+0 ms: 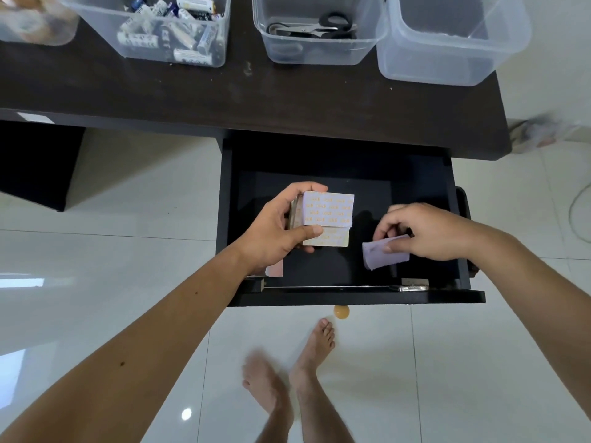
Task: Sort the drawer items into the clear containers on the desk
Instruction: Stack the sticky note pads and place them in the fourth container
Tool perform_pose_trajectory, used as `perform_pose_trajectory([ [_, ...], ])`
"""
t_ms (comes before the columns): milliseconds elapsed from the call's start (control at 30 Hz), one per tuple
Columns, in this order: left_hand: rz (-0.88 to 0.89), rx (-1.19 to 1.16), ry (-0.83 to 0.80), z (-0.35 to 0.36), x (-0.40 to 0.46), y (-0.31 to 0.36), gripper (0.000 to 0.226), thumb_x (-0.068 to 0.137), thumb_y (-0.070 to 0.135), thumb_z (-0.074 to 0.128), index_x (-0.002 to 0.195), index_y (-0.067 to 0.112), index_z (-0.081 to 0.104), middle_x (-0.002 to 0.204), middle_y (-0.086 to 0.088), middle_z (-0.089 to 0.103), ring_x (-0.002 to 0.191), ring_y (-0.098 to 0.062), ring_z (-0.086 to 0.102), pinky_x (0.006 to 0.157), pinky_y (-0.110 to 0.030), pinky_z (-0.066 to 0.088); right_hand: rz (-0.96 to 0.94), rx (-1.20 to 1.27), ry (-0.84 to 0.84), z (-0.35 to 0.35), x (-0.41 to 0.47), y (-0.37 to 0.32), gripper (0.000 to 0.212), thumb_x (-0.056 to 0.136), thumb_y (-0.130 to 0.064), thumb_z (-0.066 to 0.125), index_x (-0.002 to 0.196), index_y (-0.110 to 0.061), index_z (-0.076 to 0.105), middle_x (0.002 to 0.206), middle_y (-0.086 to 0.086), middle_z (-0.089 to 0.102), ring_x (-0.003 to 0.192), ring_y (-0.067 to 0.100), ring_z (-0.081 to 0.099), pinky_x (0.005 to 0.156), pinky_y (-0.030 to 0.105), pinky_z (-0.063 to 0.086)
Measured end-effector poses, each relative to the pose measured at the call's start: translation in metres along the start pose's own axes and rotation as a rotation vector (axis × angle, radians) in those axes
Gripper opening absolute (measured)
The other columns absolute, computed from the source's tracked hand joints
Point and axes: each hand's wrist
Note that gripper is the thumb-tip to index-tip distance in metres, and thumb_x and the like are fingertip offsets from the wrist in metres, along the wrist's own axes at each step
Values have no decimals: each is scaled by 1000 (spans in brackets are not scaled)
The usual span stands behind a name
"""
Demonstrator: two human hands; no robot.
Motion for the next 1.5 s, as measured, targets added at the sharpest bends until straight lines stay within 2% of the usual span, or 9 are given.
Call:
perform_pose_trajectory([
  [100, -10, 13, -12, 0, 0, 0, 61, 95, -8, 70, 136, 35, 57, 135, 4, 61, 125, -26, 66, 76, -40, 67, -49, 193, 71, -18, -10, -6, 17, 94, -19, 79, 100, -35, 77, 100, -6, 70, 90, 12, 69, 95, 37, 58],
  [300, 10, 17, -60, -1, 0, 0, 61, 95, -9, 69, 140, 29, 54, 136, -3, 61, 125, -27, 67, 76, -41, 67, -201, 508, 197, -39, -11, -31, 15, 94, -20, 77, 107, -27, 76, 103, 1, 80, 102, 28, 74, 96, 36, 57],
  [500, 18, -62, -104, -1, 0, -2, 63, 95, -8, 69, 147, 21, 48, 136, -6, 61, 122, -31, 68, 78, -47, 66, -243, 474, 287, -20, 14, -51, 19, 91, -19, 83, 105, -32, 80, 99, -3, 79, 95, 21, 72, 94, 43, 60],
  [700, 41, -77, -96, -1, -1, 2, 67, 95, -4, 71, 150, 26, 45, 137, -9, 58, 123, -34, 67, 76, -46, 67, -246, 430, 432, -1, 24, -62, 17, 86, -27, 87, 102, -30, 82, 96, -10, 67, 83, 23, 62, 75, 24, 53],
  [933, 68, -63, -48, 0, -3, 6, 60, 94, -4, 72, 140, 27, 50, 132, -8, 59, 117, -33, 70, 71, -44, 66, -255, 453, 491, 7, 26, -63, 18, 87, -29, 87, 102, -31, 79, 100, -9, 68, 79, 22, 62, 74, 30, 57],
  [1233, 156, -29, 32, -41, -26, 36, 61, 94, -5, 71, 138, 30, 49, 134, -5, 58, 115, -29, 67, 76, -46, 65, -321, 926, 444, 37, 36, -64, 25, 101, -48, 62, 115, -30, 73, 100, 1, 69, 82, 20, 64, 72, 35, 54],
  [1333, 192, -17, 46, -61, -32, 44, 60, 93, -4, 71, 139, 27, 47, 133, -5, 59, 112, -26, 67, 76, -44, 63, -273, 723, 311, 49, 54, -73, 10, 98, -32, 74, 105, -38, 73, 93, -14, 73, 83, 12, 67, 76, 37, 57],
  [1400, 207, -22, 48, -68, -35, 44, 60, 94, -5, 70, 140, 24, 45, 131, -7, 59, 112, -25, 67, 76, -44, 63, -236, 505, 205, 56, 63, -85, 20, 91, -32, 83, 107, -36, 73, 93, -22, 74, 82, 3, 67, 79, 34, 57],
  [1500, 228, -28, 63, -68, -36, 43, 59, 93, -10, 69, 138, 21, 45, 128, -6, 59, 109, -19, 66, 76, -39, 63, -280, 297, 93, 67, 76, -107, 44, 84, -36, 88, 125, -32, 72, 112, -19, 74, 103, 3, 70, 95, 33, 59],
])
Point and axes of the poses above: each hand's wrist, its own x-axis towards the middle knuckle, its own z-axis out of the palm, y = z × x
